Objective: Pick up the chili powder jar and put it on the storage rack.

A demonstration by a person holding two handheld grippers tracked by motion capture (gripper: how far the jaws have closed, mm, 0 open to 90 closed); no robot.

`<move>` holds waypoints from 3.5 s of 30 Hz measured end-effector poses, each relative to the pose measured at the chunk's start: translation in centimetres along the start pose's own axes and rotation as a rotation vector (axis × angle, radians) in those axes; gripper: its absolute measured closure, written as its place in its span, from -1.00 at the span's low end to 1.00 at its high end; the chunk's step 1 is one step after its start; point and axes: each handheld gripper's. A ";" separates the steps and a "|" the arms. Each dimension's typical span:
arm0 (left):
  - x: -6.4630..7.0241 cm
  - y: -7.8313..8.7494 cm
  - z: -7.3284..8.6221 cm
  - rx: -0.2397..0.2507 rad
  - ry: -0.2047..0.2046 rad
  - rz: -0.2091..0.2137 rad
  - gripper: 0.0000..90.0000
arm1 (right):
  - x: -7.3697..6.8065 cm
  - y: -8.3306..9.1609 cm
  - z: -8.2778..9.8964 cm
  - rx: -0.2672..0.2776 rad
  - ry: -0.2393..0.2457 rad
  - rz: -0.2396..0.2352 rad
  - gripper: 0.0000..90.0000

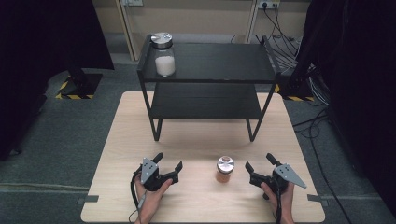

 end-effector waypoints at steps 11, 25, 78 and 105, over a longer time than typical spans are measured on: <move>0.1 0.0 0.1 0.004 0.000 -0.004 -0.81 | 0.3 -0.3 0.1 0.013 0.020 -0.150 -0.93; 0.0 0.0 0.1 0.003 0.002 -0.004 -0.81 | 0.2 -1.3 -0.3 -0.030 0.066 -0.292 -0.92; 0.1 0.0 0.0 0.000 -0.005 -0.003 -0.81 | -2.4 -4.6 -2.5 -0.228 0.209 -0.295 -0.29; 0.1 0.0 0.1 0.006 0.000 -0.003 -0.81 | -3.6 -2.6 -2.6 -0.082 0.197 -0.178 -0.28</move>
Point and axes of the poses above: each handheld gripper's, and its own axes: y roughly backward along the jaws, z roughly out of its underside, x roughly to its right, and after that the axes turned 1 degree about -x, right-handed
